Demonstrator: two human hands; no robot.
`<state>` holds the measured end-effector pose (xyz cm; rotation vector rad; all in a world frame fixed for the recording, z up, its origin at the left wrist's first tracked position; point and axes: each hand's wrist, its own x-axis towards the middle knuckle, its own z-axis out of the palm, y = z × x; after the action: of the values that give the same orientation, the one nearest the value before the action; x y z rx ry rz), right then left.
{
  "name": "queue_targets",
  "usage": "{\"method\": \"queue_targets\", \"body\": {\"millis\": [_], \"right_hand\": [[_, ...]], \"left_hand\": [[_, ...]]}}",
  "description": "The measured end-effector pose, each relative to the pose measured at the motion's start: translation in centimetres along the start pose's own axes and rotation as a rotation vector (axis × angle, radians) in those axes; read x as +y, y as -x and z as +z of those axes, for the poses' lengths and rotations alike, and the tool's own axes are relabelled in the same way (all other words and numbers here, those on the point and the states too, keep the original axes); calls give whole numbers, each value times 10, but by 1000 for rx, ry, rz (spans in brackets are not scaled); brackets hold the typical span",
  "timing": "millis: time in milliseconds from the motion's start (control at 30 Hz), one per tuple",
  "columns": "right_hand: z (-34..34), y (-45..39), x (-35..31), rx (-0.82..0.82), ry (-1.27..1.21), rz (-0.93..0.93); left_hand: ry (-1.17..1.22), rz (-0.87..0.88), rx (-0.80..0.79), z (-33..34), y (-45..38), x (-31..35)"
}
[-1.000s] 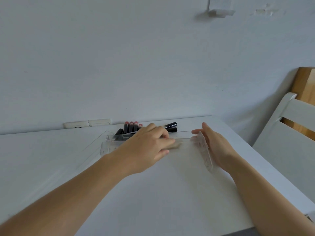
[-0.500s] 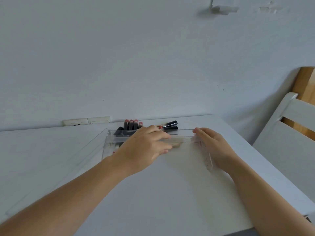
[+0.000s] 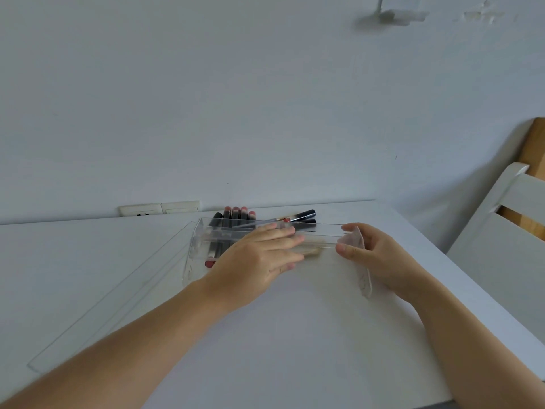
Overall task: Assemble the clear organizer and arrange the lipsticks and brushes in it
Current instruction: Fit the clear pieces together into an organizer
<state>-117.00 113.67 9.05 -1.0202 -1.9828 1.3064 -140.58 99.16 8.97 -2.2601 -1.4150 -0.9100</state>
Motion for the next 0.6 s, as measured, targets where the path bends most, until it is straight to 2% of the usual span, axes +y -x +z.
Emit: {"method": "queue_targets", "body": {"millis": [167, 600], "right_hand": [[-2, -1, 2, -3, 45, 5], [-2, -2, 1, -17, -36, -5]], "left_hand": [[-69, 65, 20, 3, -1, -4], [-23, 15, -29, 7, -4, -11]]}}
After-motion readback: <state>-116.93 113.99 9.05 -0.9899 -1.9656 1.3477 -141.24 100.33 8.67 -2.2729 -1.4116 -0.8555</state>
